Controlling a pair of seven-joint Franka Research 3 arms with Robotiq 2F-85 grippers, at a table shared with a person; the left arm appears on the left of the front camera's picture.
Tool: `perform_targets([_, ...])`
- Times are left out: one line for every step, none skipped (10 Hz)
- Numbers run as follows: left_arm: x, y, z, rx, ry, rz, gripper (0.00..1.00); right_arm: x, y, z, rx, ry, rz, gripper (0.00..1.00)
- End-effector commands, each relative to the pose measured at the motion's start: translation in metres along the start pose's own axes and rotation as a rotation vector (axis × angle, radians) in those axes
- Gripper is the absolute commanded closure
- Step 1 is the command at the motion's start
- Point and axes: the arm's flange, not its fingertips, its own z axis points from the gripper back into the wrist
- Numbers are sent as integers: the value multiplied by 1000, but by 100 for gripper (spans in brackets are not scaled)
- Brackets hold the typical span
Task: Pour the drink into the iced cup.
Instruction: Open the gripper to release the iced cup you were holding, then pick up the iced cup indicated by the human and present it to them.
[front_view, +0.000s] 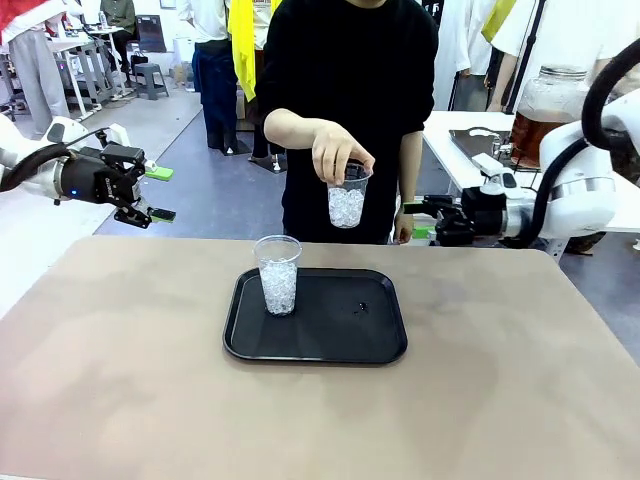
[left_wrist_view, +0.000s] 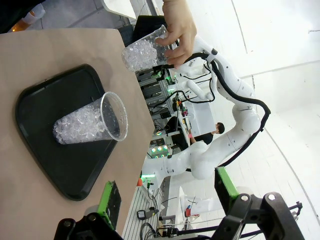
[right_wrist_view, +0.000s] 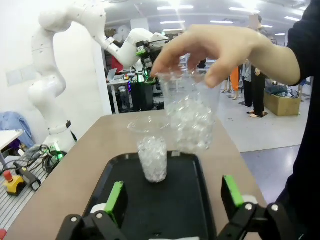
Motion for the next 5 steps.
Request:
perform_targets([0, 0, 1, 2, 2, -2, 0, -3, 23, 13, 2, -7, 51, 0])
perform_targets([0, 0, 1, 2, 2, -2, 0, -8, 31, 21, -12, -18, 60, 0])
perform_targets([0, 0, 1, 2, 2, -2, 0, -12, 38, 29, -20, -35, 65, 0])
perform_targets([0, 0, 1, 2, 2, -2, 0, -18, 44, 36, -34, -47, 60, 0])
perform_targets([0, 0, 1, 2, 2, -2, 0, -20, 46, 37, -51, -49, 73, 0])
